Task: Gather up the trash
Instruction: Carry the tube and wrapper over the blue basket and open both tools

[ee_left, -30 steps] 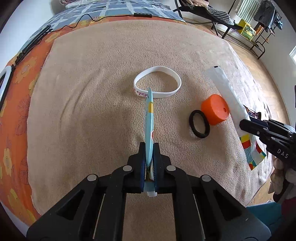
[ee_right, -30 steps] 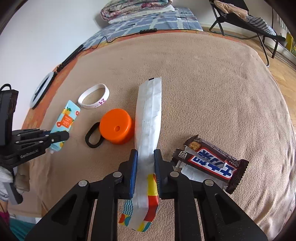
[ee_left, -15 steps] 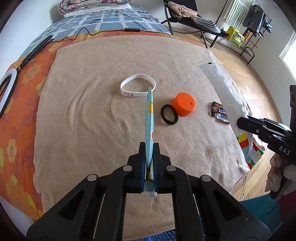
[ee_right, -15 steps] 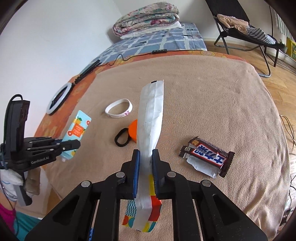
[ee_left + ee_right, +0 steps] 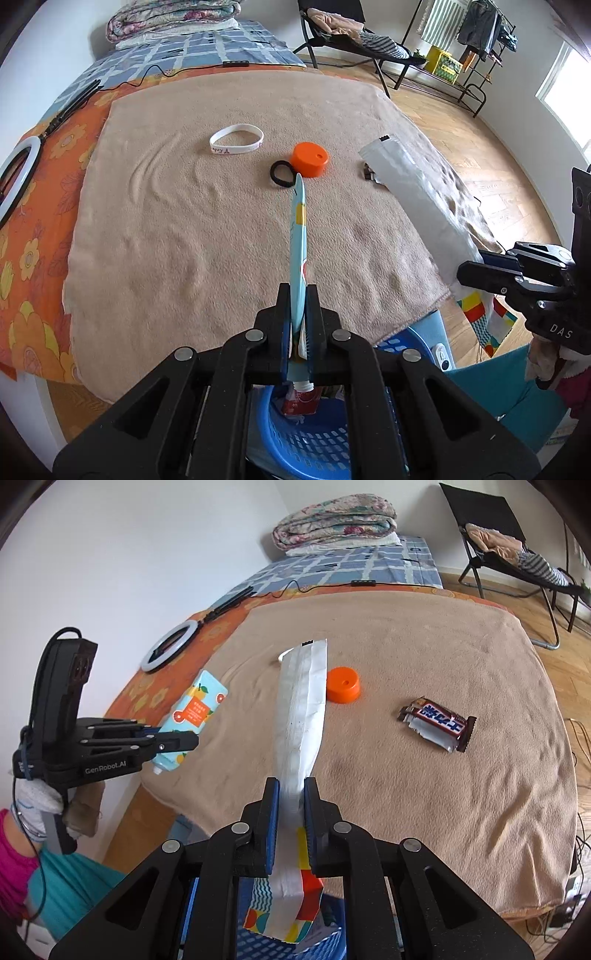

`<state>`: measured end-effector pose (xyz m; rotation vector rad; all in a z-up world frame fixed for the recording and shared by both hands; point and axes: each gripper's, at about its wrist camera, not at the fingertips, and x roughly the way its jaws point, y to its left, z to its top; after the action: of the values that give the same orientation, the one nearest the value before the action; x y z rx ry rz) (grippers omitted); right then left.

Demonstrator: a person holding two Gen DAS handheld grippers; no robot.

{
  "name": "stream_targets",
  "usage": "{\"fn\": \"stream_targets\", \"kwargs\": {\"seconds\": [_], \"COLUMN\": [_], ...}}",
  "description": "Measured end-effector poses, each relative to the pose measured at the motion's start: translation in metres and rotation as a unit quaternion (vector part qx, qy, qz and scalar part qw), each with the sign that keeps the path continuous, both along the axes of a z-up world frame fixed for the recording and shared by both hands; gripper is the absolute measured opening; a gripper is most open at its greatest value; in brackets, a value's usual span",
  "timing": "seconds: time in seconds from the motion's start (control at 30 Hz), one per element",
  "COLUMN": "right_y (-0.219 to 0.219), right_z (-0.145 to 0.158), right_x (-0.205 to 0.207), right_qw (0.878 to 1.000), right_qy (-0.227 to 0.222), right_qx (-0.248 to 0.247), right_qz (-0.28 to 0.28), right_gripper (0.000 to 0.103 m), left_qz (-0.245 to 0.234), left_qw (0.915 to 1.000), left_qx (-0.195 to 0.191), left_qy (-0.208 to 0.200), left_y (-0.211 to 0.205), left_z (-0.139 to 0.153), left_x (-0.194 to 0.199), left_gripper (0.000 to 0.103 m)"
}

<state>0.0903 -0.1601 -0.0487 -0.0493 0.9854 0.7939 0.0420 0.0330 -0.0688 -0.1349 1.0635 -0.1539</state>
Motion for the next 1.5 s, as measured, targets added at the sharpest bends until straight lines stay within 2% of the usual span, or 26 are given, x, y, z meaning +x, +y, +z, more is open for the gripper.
{"fn": "stream_targets", "kwargs": {"seconds": [0.3, 0.67, 1.07, 1.23, 1.5], "right_y": [-0.002, -0.004, -0.004, 0.001, -0.004], "right_z": [-0.009, -0.052, -0.098, -0.111, -0.125], "right_x": [-0.069, -0.122, -0.138, -0.14, -0.133], "right_qw": [0.998, 0.992, 0.986, 0.982, 0.982], "right_qy": [-0.02, 0.012, 0.051, 0.061, 0.085], "right_qx": [-0.011, -0.041, -0.083, -0.104, -0.113], "right_qz": [0.055, 0.115, 0.138, 0.145, 0.126], "right_gripper": [0.011, 0.011, 0.011, 0.011, 0.013], "left_qz": [-0.012, -0.02, -0.023, -0.024, -0.025], "left_qw": [0.9998, 0.9981, 0.9915, 0.99, 0.9889], "left_qx": [-0.006, -0.016, -0.019, -0.015, -0.01], "left_qy": [0.017, 0.056, 0.126, 0.138, 0.146], "left_y": [-0.019, -0.036, -0.042, -0.045, -0.05], "left_z": [-0.023, -0.063, -0.12, -0.128, -0.133], "left_x": [-0.058, -0.105, -0.116, -0.113, -0.109], "left_gripper": [0.005, 0.005, 0.005, 0.005, 0.005]}}
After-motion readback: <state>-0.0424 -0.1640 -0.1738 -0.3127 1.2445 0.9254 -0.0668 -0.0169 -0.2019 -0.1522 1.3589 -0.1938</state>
